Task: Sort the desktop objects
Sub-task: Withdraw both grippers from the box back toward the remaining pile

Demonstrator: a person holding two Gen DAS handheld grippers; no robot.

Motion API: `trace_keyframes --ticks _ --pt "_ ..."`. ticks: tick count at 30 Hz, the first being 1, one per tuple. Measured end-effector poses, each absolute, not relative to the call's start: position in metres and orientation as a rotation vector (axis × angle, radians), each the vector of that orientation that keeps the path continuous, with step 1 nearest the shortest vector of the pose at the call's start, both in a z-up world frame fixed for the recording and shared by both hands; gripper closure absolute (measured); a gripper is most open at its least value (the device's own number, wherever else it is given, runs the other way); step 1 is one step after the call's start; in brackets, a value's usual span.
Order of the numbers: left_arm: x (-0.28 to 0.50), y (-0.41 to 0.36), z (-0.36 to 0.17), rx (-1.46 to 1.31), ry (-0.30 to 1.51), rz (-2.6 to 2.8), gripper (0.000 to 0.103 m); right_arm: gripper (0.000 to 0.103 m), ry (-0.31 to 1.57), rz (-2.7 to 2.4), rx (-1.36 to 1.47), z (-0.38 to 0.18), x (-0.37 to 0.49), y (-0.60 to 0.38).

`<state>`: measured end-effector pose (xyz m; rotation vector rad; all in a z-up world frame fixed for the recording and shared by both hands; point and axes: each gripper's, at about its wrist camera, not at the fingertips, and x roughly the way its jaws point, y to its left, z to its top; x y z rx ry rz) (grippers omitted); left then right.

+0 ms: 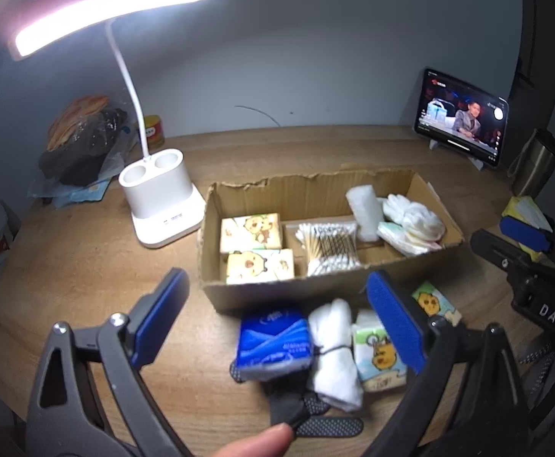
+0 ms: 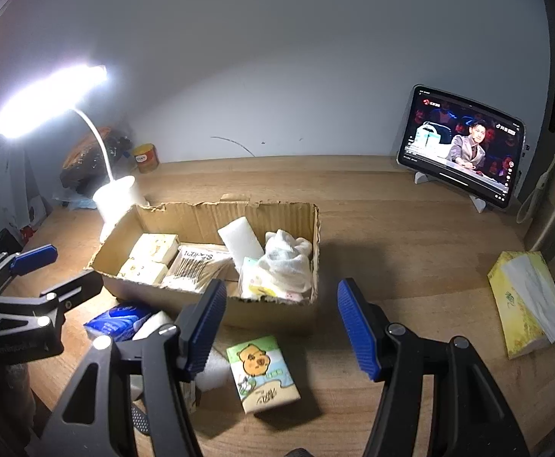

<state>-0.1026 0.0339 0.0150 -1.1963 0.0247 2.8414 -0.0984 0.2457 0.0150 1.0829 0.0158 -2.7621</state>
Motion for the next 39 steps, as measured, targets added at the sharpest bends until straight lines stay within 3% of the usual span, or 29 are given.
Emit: trace_keyframes --ticks 13,39 --pt "-0.061 0.027 0.011 -1.176 0.08 2.845 0.002 0.0 0.042 -2.77 1.068 0.02 -0.065 0.251" --pt "-0.037 0.01 -0.056 -1.37 0.057 2.695 0.002 0.0 0.103 -2.666 1.207 -0.024 -0.053 0.254"
